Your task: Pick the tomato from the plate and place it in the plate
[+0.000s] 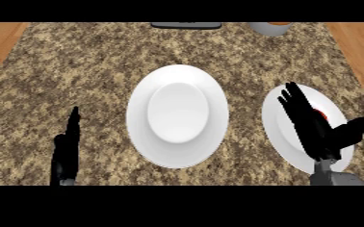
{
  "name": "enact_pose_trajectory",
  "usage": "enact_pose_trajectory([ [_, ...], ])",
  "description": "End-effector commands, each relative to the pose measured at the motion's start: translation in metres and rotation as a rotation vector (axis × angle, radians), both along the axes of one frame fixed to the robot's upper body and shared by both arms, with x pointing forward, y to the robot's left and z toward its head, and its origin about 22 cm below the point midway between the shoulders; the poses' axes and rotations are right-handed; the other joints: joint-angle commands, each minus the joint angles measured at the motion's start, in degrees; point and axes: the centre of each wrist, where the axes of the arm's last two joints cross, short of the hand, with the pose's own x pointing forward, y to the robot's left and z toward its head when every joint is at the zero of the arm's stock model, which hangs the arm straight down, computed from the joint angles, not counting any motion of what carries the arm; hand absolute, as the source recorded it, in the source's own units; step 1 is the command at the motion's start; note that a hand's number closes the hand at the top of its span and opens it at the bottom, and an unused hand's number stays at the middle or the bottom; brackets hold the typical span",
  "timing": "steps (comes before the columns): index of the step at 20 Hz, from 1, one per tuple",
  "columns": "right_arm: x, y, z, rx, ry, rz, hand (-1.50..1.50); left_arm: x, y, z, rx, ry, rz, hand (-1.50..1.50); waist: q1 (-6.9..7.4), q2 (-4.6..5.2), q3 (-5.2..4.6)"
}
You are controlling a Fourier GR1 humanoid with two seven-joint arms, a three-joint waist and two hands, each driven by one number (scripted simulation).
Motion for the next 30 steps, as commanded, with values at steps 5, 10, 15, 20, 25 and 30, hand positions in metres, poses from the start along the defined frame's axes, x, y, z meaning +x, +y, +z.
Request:
enact_pose_trajectory([
  [5,0.072,-0.051,0.127,-0.052,-0.432,0.353,1.50,-0.012,-0.033,0.011,-0.173,0.076,-0.173,0.00,1.60,1.42,1.52],
  [10,0.069,-0.133,0.147,-0.311,-0.503,0.130,-1.50,-0.003,-0.049,0.022,-0.282,0.079,-0.304,0.00,2.33,2.67,1.74],
  [15,0.062,-0.181,0.120,-0.152,-0.590,0.193,-1.50,0.014,-0.049,0.029,-0.320,0.077,-0.314,0.00,2.37,2.26,1.78],
  [20,0.059,-0.212,0.133,-0.273,-0.557,0.300,-1.50,0.017,-0.046,0.027,-0.312,0.074,-0.340,0.00,3.19,2.07,1.71],
  [25,0.061,-0.205,0.183,-0.585,-0.420,0.541,-1.50,0.024,-0.039,0.030,-0.309,0.088,-0.329,0.00,3.08,1.94,1.61],
  [30,0.066,-0.189,0.178,-0.757,-0.381,0.684,-1.50,0.019,-0.043,0.030,-0.308,0.115,-0.354,0.00,2.87,1.37,1.60],
])
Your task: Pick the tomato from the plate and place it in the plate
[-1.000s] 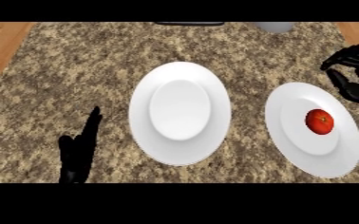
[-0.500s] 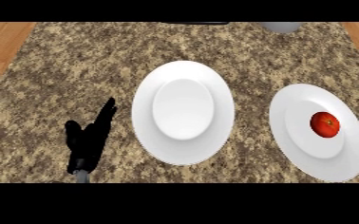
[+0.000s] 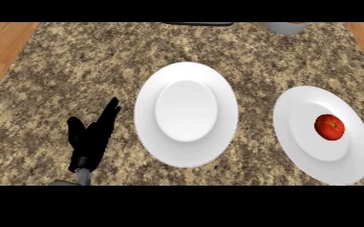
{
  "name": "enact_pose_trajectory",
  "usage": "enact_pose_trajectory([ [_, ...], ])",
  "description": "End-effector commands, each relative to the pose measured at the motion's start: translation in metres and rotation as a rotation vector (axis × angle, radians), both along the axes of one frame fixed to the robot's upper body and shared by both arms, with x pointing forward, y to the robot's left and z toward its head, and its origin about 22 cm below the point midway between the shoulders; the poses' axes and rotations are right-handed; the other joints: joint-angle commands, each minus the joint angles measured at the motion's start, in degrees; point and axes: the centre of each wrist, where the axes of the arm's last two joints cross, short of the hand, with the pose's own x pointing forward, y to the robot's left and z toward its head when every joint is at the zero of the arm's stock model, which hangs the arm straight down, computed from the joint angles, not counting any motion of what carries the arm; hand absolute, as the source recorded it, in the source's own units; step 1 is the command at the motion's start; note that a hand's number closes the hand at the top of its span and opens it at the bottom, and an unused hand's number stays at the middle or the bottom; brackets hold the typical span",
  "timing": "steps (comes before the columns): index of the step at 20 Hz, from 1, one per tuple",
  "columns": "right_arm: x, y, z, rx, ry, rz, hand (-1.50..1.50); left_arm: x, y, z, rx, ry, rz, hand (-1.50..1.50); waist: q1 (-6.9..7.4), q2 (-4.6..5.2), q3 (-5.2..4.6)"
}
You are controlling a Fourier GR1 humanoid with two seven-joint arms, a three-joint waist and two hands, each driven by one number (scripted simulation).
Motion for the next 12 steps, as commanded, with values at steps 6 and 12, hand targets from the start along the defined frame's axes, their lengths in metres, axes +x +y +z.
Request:
enact_pose_trajectory([
  [6,0.000,0.001,-0.027,-0.233,0.078,0.245,-1.50,-0.010,0.003,-0.016,-0.001,0.029,0.009,0.00,-0.87,-0.54,-0.28],
  [12,0.019,0.021,-0.063,-0.295,0.047,0.245,-1.50,0.004,0.009,-0.014,-0.008,0.023,0.023,0.00,-1.64,-0.75,-0.37],
])
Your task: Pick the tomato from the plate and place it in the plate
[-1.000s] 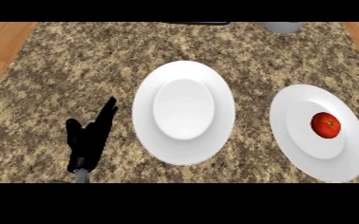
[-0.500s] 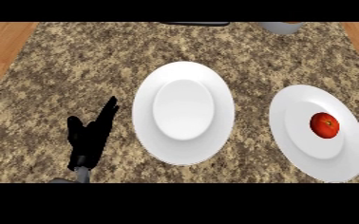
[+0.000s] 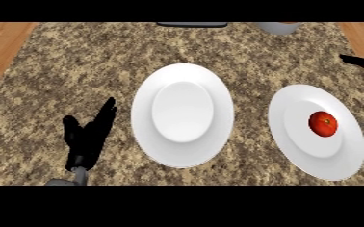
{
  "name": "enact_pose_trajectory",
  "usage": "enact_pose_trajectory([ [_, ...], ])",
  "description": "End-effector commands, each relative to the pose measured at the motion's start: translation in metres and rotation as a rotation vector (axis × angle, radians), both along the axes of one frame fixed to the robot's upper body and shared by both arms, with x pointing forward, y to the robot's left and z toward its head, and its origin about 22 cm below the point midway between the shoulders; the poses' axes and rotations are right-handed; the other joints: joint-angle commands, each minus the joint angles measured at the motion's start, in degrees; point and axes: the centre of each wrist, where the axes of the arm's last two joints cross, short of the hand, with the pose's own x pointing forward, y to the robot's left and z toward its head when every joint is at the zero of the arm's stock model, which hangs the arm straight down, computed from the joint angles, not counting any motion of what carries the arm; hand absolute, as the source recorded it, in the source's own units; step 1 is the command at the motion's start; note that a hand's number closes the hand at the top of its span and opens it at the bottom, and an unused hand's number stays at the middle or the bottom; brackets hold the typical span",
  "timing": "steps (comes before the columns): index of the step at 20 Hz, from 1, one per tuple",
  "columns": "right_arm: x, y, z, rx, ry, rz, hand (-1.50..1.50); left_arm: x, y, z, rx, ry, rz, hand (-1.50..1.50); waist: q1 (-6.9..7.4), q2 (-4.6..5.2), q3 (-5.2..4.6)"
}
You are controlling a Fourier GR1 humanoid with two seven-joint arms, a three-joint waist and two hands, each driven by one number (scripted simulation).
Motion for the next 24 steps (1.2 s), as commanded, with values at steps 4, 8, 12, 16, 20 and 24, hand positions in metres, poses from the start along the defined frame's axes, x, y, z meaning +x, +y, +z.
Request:
enact_pose_trajectory([
  [4,0.010,0.003,-0.032,-0.050,0.113,0.115,-1.50,0.000,0.002,-0.013,0.009,0.010,0.013,0.00,-0.45,0.06,-0.22],
  [8,0.007,0.017,-0.052,-0.039,0.160,0.153,-1.50,0.011,-0.006,-0.006,-0.008,0.036,0.019,0.00,-1.37,-0.20,-0.25],
  [12,0.002,0.006,-0.057,-0.027,0.172,0.162,-1.50,0.005,0.004,-0.016,-0.003,0.038,0.023,0.00,-1.31,-0.16,-0.25],
  [16,0.000,0.022,-0.063,-0.047,0.140,0.168,-1.50,-0.012,0.002,0.001,-0.015,0.041,0.022,0.00,-1.55,-0.49,-0.26],
  [20,-0.001,0.038,-0.081,-0.143,0.109,0.131,-1.50,-0.015,0.008,-0.006,-0.005,0.038,0.033,0.00,-1.57,-0.43,-0.27],
  [24,0.014,0.041,-0.077,-0.164,0.097,0.106,-1.50,0.004,-0.001,0.011,-0.023,0.029,0.032,0.00,-1.46,-0.38,-0.26],
])
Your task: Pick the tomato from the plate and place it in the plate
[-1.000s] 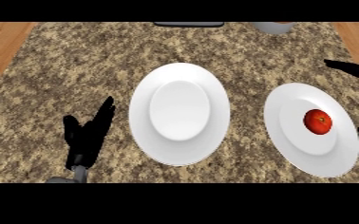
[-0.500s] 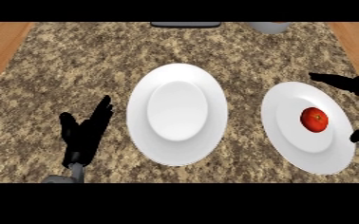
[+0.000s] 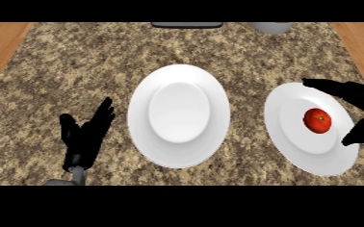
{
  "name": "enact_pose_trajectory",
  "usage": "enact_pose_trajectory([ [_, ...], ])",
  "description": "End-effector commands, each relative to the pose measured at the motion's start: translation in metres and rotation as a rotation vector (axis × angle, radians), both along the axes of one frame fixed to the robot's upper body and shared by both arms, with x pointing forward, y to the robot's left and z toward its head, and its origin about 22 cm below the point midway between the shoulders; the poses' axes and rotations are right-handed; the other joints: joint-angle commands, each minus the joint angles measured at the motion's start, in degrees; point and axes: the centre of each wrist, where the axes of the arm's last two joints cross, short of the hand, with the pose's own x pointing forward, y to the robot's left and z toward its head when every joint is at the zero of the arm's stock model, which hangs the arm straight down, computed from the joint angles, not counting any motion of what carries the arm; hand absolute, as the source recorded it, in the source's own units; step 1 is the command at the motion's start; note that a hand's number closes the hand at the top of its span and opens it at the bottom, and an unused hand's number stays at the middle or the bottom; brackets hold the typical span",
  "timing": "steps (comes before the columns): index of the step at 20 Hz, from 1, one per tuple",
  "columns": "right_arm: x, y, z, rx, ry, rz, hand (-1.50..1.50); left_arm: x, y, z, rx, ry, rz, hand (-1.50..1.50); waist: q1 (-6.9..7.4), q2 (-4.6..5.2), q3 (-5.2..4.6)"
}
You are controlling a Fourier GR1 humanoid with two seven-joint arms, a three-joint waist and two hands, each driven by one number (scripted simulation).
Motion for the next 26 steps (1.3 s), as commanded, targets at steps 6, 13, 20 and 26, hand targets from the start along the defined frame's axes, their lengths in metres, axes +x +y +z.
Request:
enact_pose_trajectory([
  [6,0.003,0.008,-0.024,-0.010,0.043,0.038,-1.50,-0.001,-0.004,0.011,-0.014,0.001,-0.010,0.00,0.07,0.07,-0.07],
  [13,0.005,0.024,-0.048,-0.147,0.040,0.123,1.50,-0.009,-0.003,-0.009,0.014,0.011,-0.024,0.00,0.57,0.22,-0.04],
  [20,0.002,0.009,-0.047,-0.117,-0.041,0.163,1.50,-0.002,-0.007,0.000,-0.002,0.006,-0.011,0.00,0.15,0.12,-0.06],
  [26,0.012,0.023,-0.042,-0.024,-0.168,0.137,1.50,0.000,0.011,-0.009,0.001,0.014,-0.006,0.00,-0.12,0.07,-0.09],
])
